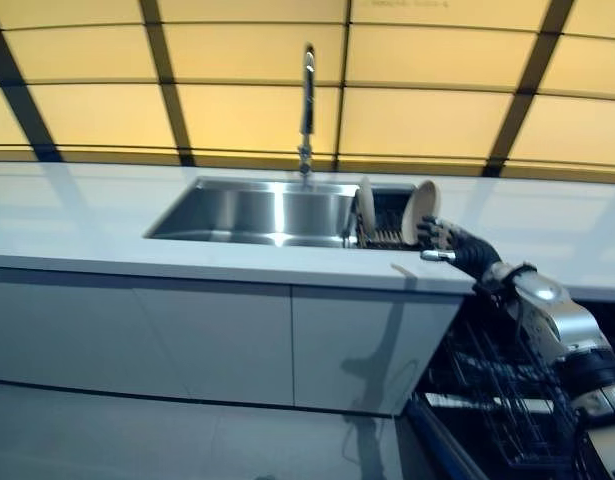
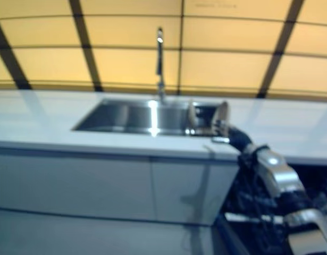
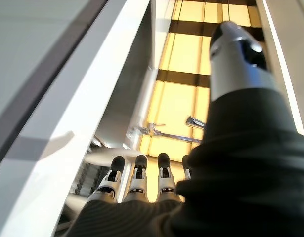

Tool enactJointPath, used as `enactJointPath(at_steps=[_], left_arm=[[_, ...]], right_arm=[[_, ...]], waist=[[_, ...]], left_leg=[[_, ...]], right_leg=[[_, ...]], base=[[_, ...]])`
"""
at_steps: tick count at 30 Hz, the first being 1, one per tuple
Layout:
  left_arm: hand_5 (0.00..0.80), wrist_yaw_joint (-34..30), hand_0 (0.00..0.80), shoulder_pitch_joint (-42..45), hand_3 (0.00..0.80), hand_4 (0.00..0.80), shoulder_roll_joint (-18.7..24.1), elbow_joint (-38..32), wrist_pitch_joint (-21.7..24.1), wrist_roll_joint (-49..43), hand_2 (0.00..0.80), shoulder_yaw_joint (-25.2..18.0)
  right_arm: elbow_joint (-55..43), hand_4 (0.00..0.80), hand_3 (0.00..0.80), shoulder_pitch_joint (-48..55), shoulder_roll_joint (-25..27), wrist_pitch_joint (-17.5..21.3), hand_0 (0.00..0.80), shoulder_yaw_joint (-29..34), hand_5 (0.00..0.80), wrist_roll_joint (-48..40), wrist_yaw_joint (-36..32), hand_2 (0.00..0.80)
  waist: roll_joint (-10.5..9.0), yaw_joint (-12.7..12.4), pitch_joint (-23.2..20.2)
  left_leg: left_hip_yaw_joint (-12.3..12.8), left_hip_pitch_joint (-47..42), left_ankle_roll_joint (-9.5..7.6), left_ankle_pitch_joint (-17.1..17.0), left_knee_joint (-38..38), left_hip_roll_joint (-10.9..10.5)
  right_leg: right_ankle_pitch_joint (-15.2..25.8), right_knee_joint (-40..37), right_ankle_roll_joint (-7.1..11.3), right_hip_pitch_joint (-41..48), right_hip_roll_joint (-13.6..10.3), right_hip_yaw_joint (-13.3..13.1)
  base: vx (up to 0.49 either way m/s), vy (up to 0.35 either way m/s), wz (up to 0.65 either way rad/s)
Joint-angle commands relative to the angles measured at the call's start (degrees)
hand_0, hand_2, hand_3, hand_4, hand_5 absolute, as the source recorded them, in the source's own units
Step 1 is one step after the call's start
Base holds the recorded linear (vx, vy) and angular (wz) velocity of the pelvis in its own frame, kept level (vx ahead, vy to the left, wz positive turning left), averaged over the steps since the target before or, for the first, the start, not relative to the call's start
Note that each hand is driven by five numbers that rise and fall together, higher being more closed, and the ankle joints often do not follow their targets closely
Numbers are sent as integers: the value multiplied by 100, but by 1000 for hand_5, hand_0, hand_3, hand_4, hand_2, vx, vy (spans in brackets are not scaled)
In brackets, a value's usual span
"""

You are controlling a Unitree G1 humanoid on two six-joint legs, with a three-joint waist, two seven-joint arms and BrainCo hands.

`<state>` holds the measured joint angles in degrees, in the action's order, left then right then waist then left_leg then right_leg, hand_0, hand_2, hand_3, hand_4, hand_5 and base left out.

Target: Take plates into dishwasher

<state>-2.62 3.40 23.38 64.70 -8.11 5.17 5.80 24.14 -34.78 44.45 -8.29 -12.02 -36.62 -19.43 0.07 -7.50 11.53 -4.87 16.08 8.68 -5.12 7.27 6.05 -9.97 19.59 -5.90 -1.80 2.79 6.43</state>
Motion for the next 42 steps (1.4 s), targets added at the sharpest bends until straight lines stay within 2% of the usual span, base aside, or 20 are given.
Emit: enactJointPath(at_steps=[1,2,3,5,8,18,21,23,24,25,26,27,29,31,32,34,35,37,40,42], left_arm=[[0,106,0,-261,0,0,186,-208,178,-6,0,147],[0,112,0,-300,0,0,191,-218,161,23,0,171],[0,89,0,-333,0,0,209,-209,144,43,0,182],[0,124,0,-387,0,0,248,-181,162,77,0,200],[0,76,0,-479,0,0,311,-77,224,-7,0,217],[0,30,0,-541,0,0,201,-119,365,-139,0,263],[0,80,0,-538,0,0,211,-191,450,-134,0,240],[0,44,0,-599,0,0,247,-265,448,-217,0,254],[0,-5,0,-625,0,0,283,-355,404,-288,0,307],[0,-17,0,-633,0,0,296,-387,394,-309,0,323],[0,-31,0,-617,0,0,323,-430,410,-336,0,382],[0,-37,0,-592,0,0,333,-423,437,-343,0,410],[0,-47,0,-548,0,0,348,-384,427,-332,0,405],[0,-28,0,-552,0,0,360,-322,402,-289,0,405],[0,-26,0,-574,0,0,360,-317,325,-273,0,389],[0,-27,0,-592,0,0,359,-346,275,-273,0,348],[0,-29,0,-640,0,0,368,-371,232,-240,0,314],[0,-38,0,-740,0,0,383,-353,202,-207,0,302],[0,-43,0,-781,0,0,337,-372,181,-138,0,303],[0,-86,0,-748,0,0,285,-398,163,-156,0,352]], right_arm=[[-124,0,0,-461,574,147,0,298,0,-90,-108,0],[-150,0,0,-324,605,166,0,393,0,-93,-196,0],[-219,0,0,-198,591,152,0,475,0,-108,-227,0],[-407,0,0,65,544,107,0,664,0,-37,-243,0],[-435,0,0,220,572,125,0,820,0,-53,-277,0],[-228,0,0,149,648,215,0,1086,0,-57,-152,0],[-174,0,0,18,649,249,0,1033,0,-122,-85,0],[-153,0,0,4,656,232,0,1064,0,-132,2,0],[-138,0,0,73,650,244,0,1120,0,-121,40,0],[-140,0,0,100,644,249,0,1142,0,-107,60,0],[-151,0,0,203,597,310,0,1185,0,-59,76,0],[-169,0,0,279,542,356,0,1205,0,-24,81,0],[-226,0,0,367,387,388,0,1188,0,38,105,0],[-281,0,0,328,349,278,0,1118,0,39,157,0],[-331,0,0,265,363,107,0,1036,0,29,200,0],[-307,0,0,209,394,68,0,987,0,8,203,0],[-264,0,0,150,434,80,0,961,0,-62,183,0],[-231,0,0,86,441,42,0,968,0,-68,275,0],[-162,0,0,34,482,22,0,968,0,8,319,0],[-91,0,0,22,526,37,0,971,0,-2,393,0]], waist=[[-253,-100,-221],[-272,-49,-310],[-283,-29,-400],[-297,0,-549],[-372,11,-675],[-577,-121,-700],[-633,-183,-678],[-657,-227,-700],[-746,-224,-725],[-735,-231,-726],[-680,-184,-726],[-622,-137,-708],[-429,-5,-638],[-390,140,-609],[-356,293,-575],[-369,407,-526],[-378,518,-458],[-386,605,-411],[-398,588,-454],[-409,580,-523]], left_leg=[[301,-274,-358,-902,-490,-258],[415,-371,-399,-743,-510,-234],[397,-444,-432,-643,-553,-246],[415,-612,-500,-546,-674,-234],[397,-699,-559,-488,-756,-304],[273,-536,-591,-408,-761,-397],[188,-538,-644,-262,-692,-450],[185,-413,-728,-254,-578,-498],[208,-408,-797,-189,-561,-620],[229,-380,-824,-238,-546,-624],[271,-490,-874,-234,-603,-635],[268,-643,-901,-171,-668,-648],[237,-1035,-938,-109,-791,-632],[208,-1280,-936,-101,-916,-674],[170,-1551,-912,-83,-1063,-691],[194,-1762,-878,12,-1134,-685],[210,-1974,-849,169,-1193,-660],[205,-2070,-867,311,-1206,-669],[213,-2046,-851,297,-1211,-666],[307,-2062,-818,290,-1227,-645]], right_leg=[[477,-1609,844,1678,-609,-1014],[422,-1597,919,1721,-720,-940],[428,-1618,980,1731,-788,-923],[533,-1675,1088,1652,-891,-805],[640,-1794,1149,1592,-993,-682],[1025,-2125,1364,1307,-1179,-575],[1029,-2111,1457,1287,-1303,-544],[1136,-1952,1518,1293,-1345,-601],[1398,-1645,1592,1306,-1471,-618],[1575,-1508,1616,1243,-1491,-643],[2007,-819,1631,994,-1610,-661],[2112,-278,1621,802,-1668,-656],[2195,434,1527,271,-1581,-674],[2034,275,1463,-44,-1283,-669],[1828,-30,1382,-261,-1058,-555],[1846,-520,1377,-413,-985,-422],[1820,-1145,1392,-541,-886,-280],[1864,-1430,1379,-562,-831,-293],[1795,-1780,1323,-275,-782,-330],[1807,-2025,1304,-55,-787,-291]], base=[[252,224,-86],[267,228,-113],[169,146,-98],[129,99,-46],[114,58,7],[19,18,28],[15,29,9],[36,47,-2],[38,42,-2],[72,102,3],[102,157,2],[177,196,2],[266,214,7],[282,110,13],[262,9,13],[217,-66,18],[149,-96,19],[105,-108,16],[37,-68,34],[66,-31,19]])
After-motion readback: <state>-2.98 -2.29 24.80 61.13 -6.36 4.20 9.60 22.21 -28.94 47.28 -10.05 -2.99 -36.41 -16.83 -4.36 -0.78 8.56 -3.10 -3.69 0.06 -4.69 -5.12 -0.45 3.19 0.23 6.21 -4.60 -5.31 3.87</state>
